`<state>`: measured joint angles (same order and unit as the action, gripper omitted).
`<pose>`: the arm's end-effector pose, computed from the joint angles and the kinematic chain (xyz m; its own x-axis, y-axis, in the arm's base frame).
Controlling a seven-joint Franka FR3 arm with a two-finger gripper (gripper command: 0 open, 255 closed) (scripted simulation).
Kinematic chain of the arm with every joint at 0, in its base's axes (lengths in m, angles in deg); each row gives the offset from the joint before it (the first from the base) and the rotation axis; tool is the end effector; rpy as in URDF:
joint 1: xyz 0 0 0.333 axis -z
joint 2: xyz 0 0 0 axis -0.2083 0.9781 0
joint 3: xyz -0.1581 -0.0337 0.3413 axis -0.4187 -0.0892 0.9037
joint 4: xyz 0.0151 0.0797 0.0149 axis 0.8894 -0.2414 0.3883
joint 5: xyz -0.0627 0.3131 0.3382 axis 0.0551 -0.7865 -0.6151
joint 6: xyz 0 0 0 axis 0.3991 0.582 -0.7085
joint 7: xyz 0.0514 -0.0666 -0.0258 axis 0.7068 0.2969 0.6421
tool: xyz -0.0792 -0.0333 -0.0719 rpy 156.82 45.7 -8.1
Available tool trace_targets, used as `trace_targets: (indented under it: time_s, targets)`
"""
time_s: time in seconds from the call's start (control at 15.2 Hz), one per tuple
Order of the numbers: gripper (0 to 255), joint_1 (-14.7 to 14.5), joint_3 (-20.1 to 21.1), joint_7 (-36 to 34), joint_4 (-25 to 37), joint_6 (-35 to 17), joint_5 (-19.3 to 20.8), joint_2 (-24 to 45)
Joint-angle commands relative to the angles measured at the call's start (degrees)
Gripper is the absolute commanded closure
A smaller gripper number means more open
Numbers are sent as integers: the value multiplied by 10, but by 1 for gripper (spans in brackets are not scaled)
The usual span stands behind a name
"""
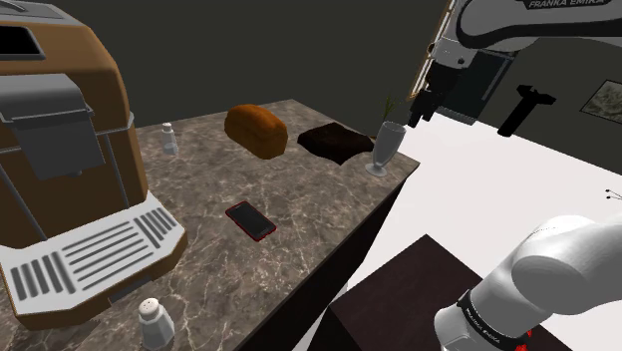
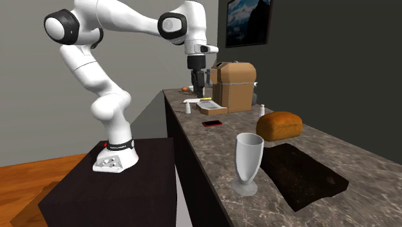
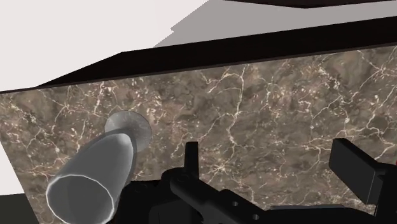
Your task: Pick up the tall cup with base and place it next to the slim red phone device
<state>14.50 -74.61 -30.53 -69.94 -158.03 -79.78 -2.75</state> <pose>0.4412 -0.1155 0.5856 0.9929 0.1140 0.0332 0.1124 -0.9925 0.0483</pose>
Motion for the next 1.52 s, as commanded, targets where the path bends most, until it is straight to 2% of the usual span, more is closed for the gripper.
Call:
trace_targets:
  time_s: [0.0, 0.46, 0.86, 1.12, 1.45]
  targets:
    - [0, 2, -17, 21, 15, -21, -1, 33]
    - [0, 7, -70, 99, 90, -88, -32, 174]
    - [0, 20, -100, 173, 186, -119, -88, 308]
    - [0, 38, -106, 214, 256, -123, -127, 389]
    - [0, 40, -104, 218, 235, -158, -134, 403]
